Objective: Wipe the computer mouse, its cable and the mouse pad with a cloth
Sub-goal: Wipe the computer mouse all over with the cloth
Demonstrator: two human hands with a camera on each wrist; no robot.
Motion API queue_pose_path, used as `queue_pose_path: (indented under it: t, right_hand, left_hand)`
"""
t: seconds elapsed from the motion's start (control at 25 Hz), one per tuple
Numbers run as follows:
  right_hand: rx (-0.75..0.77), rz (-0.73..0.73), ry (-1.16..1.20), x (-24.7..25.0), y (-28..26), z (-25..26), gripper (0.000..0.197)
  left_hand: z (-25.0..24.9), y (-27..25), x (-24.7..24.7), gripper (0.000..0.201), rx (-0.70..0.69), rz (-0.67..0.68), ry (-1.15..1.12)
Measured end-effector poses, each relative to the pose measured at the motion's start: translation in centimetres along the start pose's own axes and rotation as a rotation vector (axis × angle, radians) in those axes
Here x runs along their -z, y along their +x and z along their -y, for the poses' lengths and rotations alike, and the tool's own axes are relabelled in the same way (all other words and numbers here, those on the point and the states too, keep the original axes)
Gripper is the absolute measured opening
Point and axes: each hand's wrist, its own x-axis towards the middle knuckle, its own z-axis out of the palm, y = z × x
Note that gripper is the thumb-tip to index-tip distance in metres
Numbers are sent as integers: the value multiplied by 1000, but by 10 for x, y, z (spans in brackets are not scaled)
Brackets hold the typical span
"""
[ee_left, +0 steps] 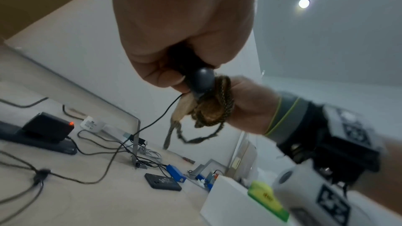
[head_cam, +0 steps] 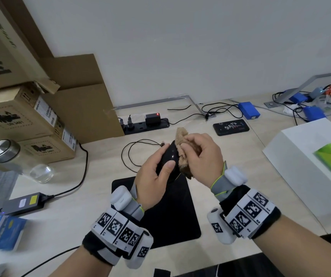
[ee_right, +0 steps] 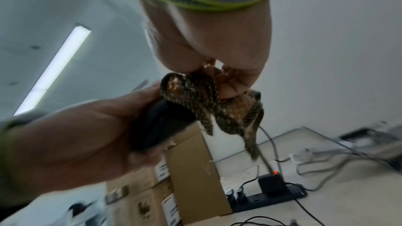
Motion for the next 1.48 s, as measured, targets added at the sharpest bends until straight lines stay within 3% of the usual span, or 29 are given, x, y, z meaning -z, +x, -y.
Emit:
queue_pose_path:
  t: [0.12,0.2,0.36,0.48,0.56,0.64,0.72,0.8,0.92,1.0,1.12,1.24,1.36,1.48]
  right_hand:
    - [125,139,-19,-5,-16,4,16]
    - [156,144,-6,-3,-10,-2,16]
    - [-13,26,-14,-3,9,-16,11]
    - [-109,17,68,-3,11,-22,5]
    - [-234,-24,276,1,13,-24,13]
    - [-329,-8,533,0,11,-21,17]
    - [-335,29,623,-4,4,-14,12]
    - [-309,54,654,-8,-1,-7,7]
    - [-279,143,722,-7,-4,-4,26]
    - [-249,203,744,-7,-6,-6,38]
    - [-120,217,559,-7,-10,-9,46]
    - [125,115,212,-10,-10,-13,34]
    - [41,-20,98,-13,-3,-14,35]
    - [94,40,100,-18,-19,-4,35]
  left_hand:
    - [5,-2,2,61,-123,41,194]
    - [8,-3,5,75,-135,48,238]
    - [12,-2,2,78,-64,40,191]
    - [9,1,1,53,56,-28,-87]
    - [3,5,2,32,286,-86,-459]
    - [-6,9,1,33,540,-57,-860]
    - [-12,10,-3,36,625,-10,-970]
    - [-15,10,-9,41,576,18,-895]
    - [-15,8,-11,46,457,-13,-637]
    - [-13,10,-9,43,457,-15,-533]
    - [-15,16,-2,55,600,28,-606]
    - [-20,19,3,57,739,77,-772]
    - [-21,18,0,57,744,120,-766]
    - [-22,20,1,57,727,48,-800]
